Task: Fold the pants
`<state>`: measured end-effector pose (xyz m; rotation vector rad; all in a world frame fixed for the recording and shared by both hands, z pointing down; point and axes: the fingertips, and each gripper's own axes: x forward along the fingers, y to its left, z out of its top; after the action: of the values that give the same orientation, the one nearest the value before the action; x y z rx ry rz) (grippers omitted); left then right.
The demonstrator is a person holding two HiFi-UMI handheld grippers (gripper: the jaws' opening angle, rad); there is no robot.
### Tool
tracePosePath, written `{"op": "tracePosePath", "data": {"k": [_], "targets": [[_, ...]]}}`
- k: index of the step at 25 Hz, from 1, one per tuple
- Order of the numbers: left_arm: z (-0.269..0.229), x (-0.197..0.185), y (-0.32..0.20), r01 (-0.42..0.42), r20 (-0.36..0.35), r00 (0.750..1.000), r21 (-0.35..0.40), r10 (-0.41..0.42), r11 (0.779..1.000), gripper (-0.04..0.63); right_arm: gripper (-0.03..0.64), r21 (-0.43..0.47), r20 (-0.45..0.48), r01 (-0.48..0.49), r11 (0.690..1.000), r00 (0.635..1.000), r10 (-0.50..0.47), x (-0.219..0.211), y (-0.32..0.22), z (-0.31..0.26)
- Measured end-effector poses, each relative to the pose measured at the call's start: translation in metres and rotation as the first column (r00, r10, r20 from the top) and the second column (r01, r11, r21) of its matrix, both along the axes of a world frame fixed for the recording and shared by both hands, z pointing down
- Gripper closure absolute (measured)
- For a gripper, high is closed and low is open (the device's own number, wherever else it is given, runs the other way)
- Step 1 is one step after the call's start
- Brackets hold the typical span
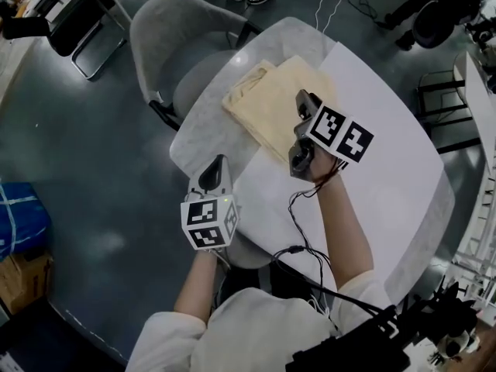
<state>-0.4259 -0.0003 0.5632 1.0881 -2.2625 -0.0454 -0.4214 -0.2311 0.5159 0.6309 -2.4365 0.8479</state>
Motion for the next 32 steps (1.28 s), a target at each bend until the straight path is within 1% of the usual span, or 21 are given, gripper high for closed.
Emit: {"op": "tracePosePath", "data": {"k": [4, 8, 10, 13, 16, 20, 25, 28, 32], "targets": [[-0.010, 0.012, -0.009, -0.011, 0.023, 1.000, 0.003, 0.011, 1.000, 0.586, 0.540, 0.044, -0.004, -0.002, 0.999, 1.000, 0.002, 0.024, -0.007, -0.009], [-0.026, 0.035, -0.016, -0.022, 0.036, 0.999, 0.009, 0.022, 1.000, 0.586, 0.575, 0.070, 0.005, -0.021, 0.997, 1.000, 0.021, 0.062, -0.014, -0.027], [-0.035, 0.049, -0.020, -0.028, 0.030, 0.999, 0.021, 0.027, 0.999, 0.585, 0.595, 0.072, 0.006, -0.032, 0.997, 0.999, 0.031, 0.085, -0.017, -0.036], [-0.055, 0.066, -0.028, -0.043, 0.018, 0.999, 0.062, 0.042, 0.997, 0.586, 0.623, 0.066, 0.010, -0.054, 0.996, 0.999, 0.054, 0.125, -0.019, -0.049], [-0.076, 0.089, -0.032, -0.060, 0.040, 0.998, 0.079, 0.057, 0.995, 0.586, 0.623, 0.072, 0.003, -0.065, 0.995, 0.998, 0.065, 0.173, -0.015, -0.059], [-0.104, 0.118, -0.043, -0.098, 0.082, 0.992, 0.096, 0.091, 0.991, 0.585, 0.623, 0.155, -0.020, -0.074, 0.985, 0.997, 0.078, 0.240, -0.014, -0.070], [-0.133, 0.162, -0.044, -0.138, 0.109, 0.986, 0.089, 0.128, 0.986, 0.584, 0.623, 0.271, -0.059, -0.080, 0.959, 0.993, 0.099, 0.318, 0.004, -0.083], [-0.144, 0.187, -0.048, -0.162, 0.130, 0.980, 0.080, 0.150, 0.984, 0.586, 0.624, 0.311, -0.072, -0.083, 0.947, 0.991, 0.110, 0.351, 0.011, -0.088], [-0.152, 0.210, -0.054, -0.179, 0.150, 0.975, 0.075, 0.167, 0.981, 0.586, 0.624, 0.320, -0.058, -0.091, 0.943, 0.992, 0.115, 0.375, 0.013, -0.096]]}}
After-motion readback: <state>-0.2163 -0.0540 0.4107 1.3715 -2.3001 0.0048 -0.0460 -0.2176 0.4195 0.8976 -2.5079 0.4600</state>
